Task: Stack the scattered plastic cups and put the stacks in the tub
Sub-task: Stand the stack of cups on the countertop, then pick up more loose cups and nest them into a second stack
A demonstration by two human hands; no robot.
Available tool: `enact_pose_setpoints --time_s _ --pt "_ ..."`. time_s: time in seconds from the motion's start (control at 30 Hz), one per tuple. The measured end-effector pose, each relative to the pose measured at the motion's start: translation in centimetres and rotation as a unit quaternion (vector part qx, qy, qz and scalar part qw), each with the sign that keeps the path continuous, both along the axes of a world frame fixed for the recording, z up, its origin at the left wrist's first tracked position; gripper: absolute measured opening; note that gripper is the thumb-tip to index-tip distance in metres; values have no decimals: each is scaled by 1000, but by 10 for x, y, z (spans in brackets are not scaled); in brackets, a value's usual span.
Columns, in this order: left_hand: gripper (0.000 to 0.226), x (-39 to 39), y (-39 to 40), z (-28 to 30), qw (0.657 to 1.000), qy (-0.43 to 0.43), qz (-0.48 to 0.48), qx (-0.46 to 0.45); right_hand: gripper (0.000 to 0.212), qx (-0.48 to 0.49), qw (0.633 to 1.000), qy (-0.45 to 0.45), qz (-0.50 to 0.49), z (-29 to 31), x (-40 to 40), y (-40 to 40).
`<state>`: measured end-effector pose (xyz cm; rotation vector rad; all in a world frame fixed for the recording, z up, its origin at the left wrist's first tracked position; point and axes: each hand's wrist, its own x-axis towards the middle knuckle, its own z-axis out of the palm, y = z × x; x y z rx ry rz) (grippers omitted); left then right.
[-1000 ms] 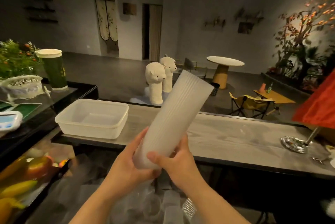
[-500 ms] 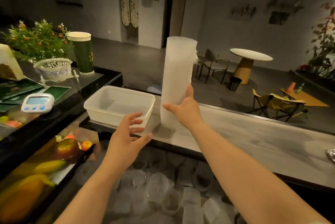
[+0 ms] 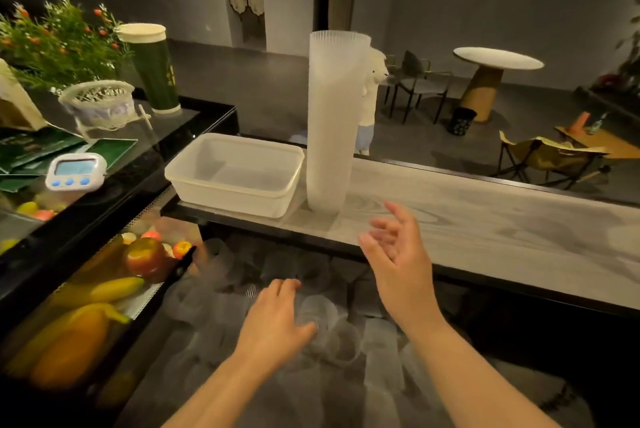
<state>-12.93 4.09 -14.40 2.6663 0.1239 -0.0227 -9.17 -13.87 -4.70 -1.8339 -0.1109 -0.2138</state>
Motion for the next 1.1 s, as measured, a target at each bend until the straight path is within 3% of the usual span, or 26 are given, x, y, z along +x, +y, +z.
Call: enact_pose_setpoints --time_s 0.1,0.2,0.33,0.47,0.57,0.63,0.7,0.77,0.83,0.93,0.97,1.03,1.1 --pt "81 15 -18 -16 986 42 -53 151 44 -24 992 115 -48 -62 -29 -33" --pt "95 33 -35 -32 960 126 -68 242 36 -93 970 215 -64 -117 -51 -63" --pt "89 49 -41 -51 949 124 -79 280 27 -295 911 289 0 -151 -71 -99" --pt "80 45 -38 -61 952 93 -89 276 25 -421 852 289 114 -172 -86 -109" --pt "87 35 -42 -57 964 80 -69 245 30 -495 793 304 183 -174 -81 -100" --pt "93 21 -44 -58 978 49 -57 193 45 -550 745 320 199 -170 -77 -92" --pt "94 3 -47 -55 995 15 -41 94 59 -576 730 317 188 -166 -75 -84" --pt "95 -13 -50 -46 999 30 -11 -42 53 -618 717 258 193 -164 -69 -81" --pt "95 -26 -51 -42 994 48 2 -98 49 -601 739 248 179 -161 -69 -77" --pt "99 -42 -42 -42 990 57 7 -128 53 -506 821 238 112 -163 -71 -78" --pt "101 -48 -39 -42 990 57 0 -130 51 -446 861 232 74 -163 -72 -78" --pt "105 -56 -35 -43 990 59 -20 -128 54 -236 945 227 -3 -153 -80 -75" --pt "106 -65 -36 -39 986 60 -38 -151 51 -23 970 238 -47 -142 -84 -74"
